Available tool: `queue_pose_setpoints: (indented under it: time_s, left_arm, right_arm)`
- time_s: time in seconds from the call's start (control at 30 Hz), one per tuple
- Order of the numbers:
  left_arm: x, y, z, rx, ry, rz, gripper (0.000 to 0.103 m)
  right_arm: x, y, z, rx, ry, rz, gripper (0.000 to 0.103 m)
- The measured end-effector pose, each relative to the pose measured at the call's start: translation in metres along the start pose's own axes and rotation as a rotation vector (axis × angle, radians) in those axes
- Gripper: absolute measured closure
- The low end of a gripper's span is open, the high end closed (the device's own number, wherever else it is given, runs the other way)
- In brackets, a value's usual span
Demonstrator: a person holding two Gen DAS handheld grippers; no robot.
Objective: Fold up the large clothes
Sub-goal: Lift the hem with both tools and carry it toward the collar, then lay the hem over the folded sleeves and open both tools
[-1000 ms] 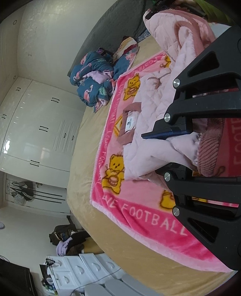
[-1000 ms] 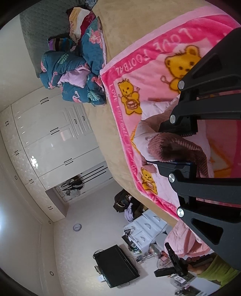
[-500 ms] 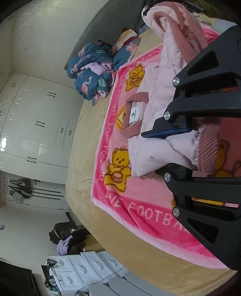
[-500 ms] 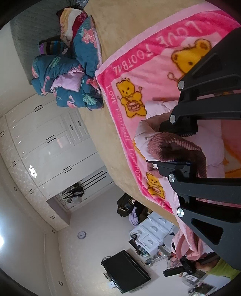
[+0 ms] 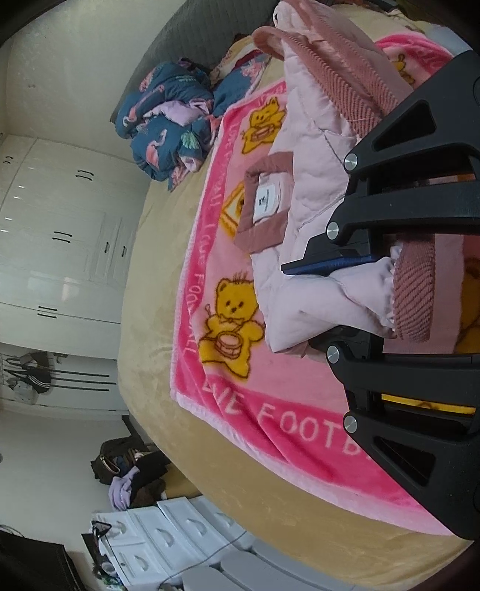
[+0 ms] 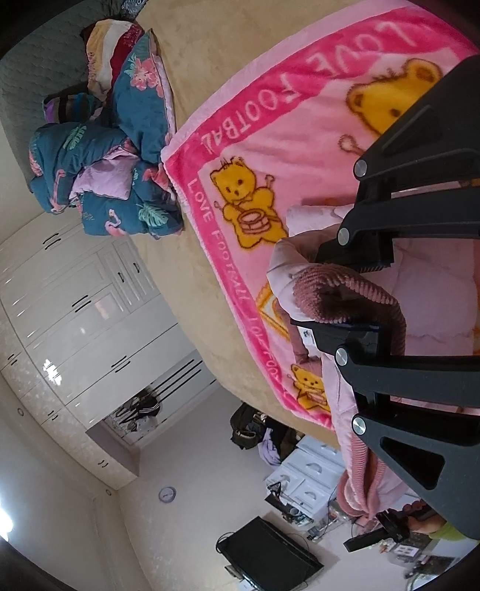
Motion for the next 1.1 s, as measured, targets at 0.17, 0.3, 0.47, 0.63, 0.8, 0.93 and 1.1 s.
queue_pose_setpoints:
  time_s: [0.17,0.3,0.47,0.63,0.8,0.93,1.1]
  left_arm:
    - [-0.029,-0.001,0.007,0.013,0.020,0.034,0.088]
    - [-0.047,-0.002,0.009,0.023,0.027,0.054,0.088]
    - [-0.065,-0.001,0.009,0.036,0.031,0.075,0.088]
    - [-0.075,-0.003,0.009,0.038,0.031,0.087,0.087]
    - [-0.081,-0.004,0.005,0.047,0.024,0.093,0.075]
    - [-0.075,-0.003,0.001,0.062,0.002,0.072,0.057]
    - [-0.053,0.002,-0.014,0.025,-0.021,0.010,0.016]
  right_arm:
    - [-0.029,0.004,-0.009,-0.029,0.014,0.031,0.080]
    - [-0.047,0.006,-0.019,-0.059,0.029,0.051,0.075]
    - [-0.057,0.005,-0.027,-0.105,0.090,0.052,0.054]
    - [-0.053,0.001,-0.026,-0.060,0.065,0.016,0.023]
    - [-0.068,-0.027,-0.023,0.097,-0.059,0.108,0.017]
    - [-0.092,-0.060,-0.025,0.193,-0.129,0.228,0.014]
    - [-0.104,-0.083,-0.027,0.214,-0.145,0.279,0.014]
Point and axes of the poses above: each gripper's, at about its wrist camera, not at the fingertips, and x roughly against the way its jaws point, z to its left, y to its top, the point moved 5 cm from there along -x, roughly the way its jaws point, and after that the axes turned 6 degrees about x, right-handed, at the moved point
